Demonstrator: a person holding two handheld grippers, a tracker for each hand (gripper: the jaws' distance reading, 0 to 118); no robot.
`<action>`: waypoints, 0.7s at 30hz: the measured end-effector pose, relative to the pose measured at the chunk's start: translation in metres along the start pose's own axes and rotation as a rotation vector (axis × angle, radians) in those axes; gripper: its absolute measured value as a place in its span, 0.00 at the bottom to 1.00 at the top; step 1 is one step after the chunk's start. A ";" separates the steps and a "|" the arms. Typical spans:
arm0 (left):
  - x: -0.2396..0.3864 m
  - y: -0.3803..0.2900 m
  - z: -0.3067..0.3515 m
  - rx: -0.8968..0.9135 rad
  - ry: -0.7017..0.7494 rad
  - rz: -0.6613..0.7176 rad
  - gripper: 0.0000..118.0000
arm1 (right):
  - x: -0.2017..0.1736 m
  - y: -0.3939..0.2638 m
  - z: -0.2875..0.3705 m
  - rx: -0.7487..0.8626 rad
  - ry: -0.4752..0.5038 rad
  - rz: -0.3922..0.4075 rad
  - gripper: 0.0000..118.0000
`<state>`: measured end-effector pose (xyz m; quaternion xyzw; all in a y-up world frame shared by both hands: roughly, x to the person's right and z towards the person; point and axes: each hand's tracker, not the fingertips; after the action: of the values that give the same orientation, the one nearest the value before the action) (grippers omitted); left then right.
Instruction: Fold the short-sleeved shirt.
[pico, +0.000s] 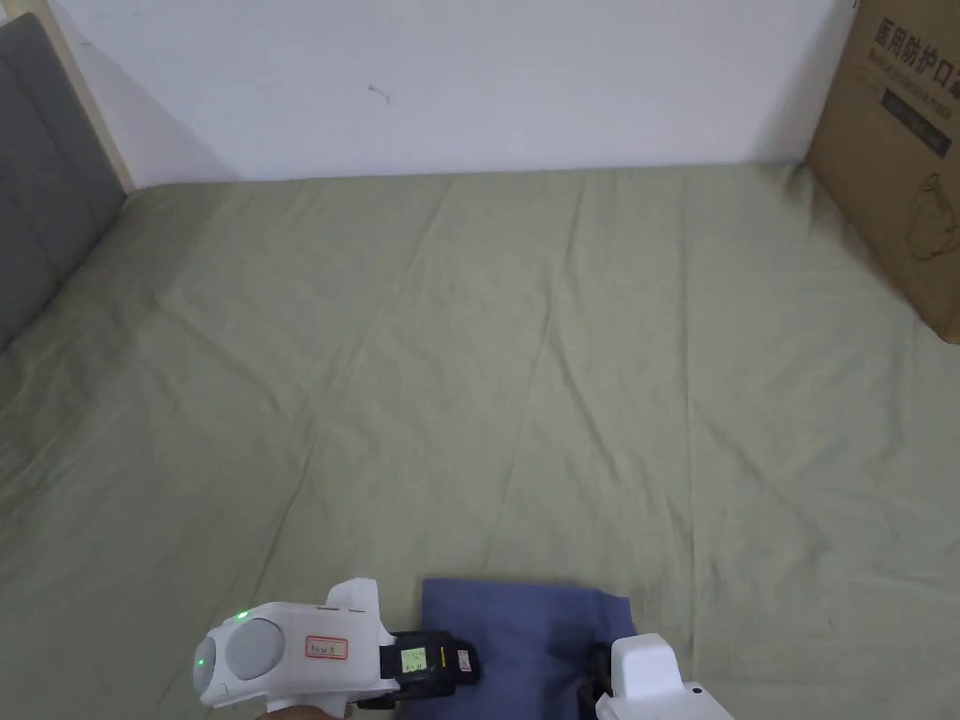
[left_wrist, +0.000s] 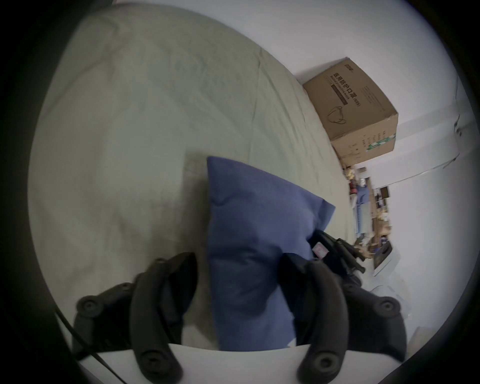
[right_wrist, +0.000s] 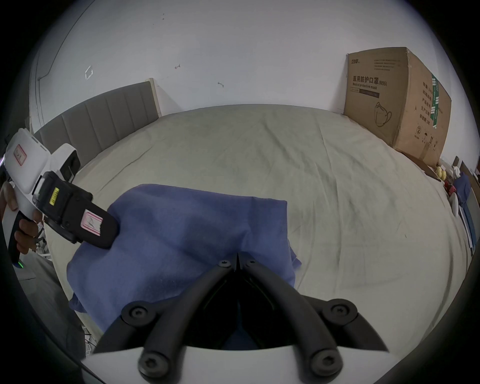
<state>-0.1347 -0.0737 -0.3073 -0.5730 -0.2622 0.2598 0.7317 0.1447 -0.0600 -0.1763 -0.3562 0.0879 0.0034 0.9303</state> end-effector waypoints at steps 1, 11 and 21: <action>0.004 -0.006 0.005 0.007 -0.037 0.033 0.41 | 0.000 0.000 0.000 0.001 0.001 0.004 0.00; 0.044 -0.012 0.031 0.071 0.037 -0.082 0.14 | 0.001 0.021 0.019 0.010 0.024 0.012 0.00; 0.005 0.038 0.128 0.180 0.202 -0.143 0.13 | -0.001 0.072 0.041 0.198 0.049 0.052 0.00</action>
<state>-0.2212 0.0277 -0.3180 -0.5083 -0.2032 0.1704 0.8193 0.1458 0.0207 -0.1936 -0.2600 0.1196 0.0103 0.9581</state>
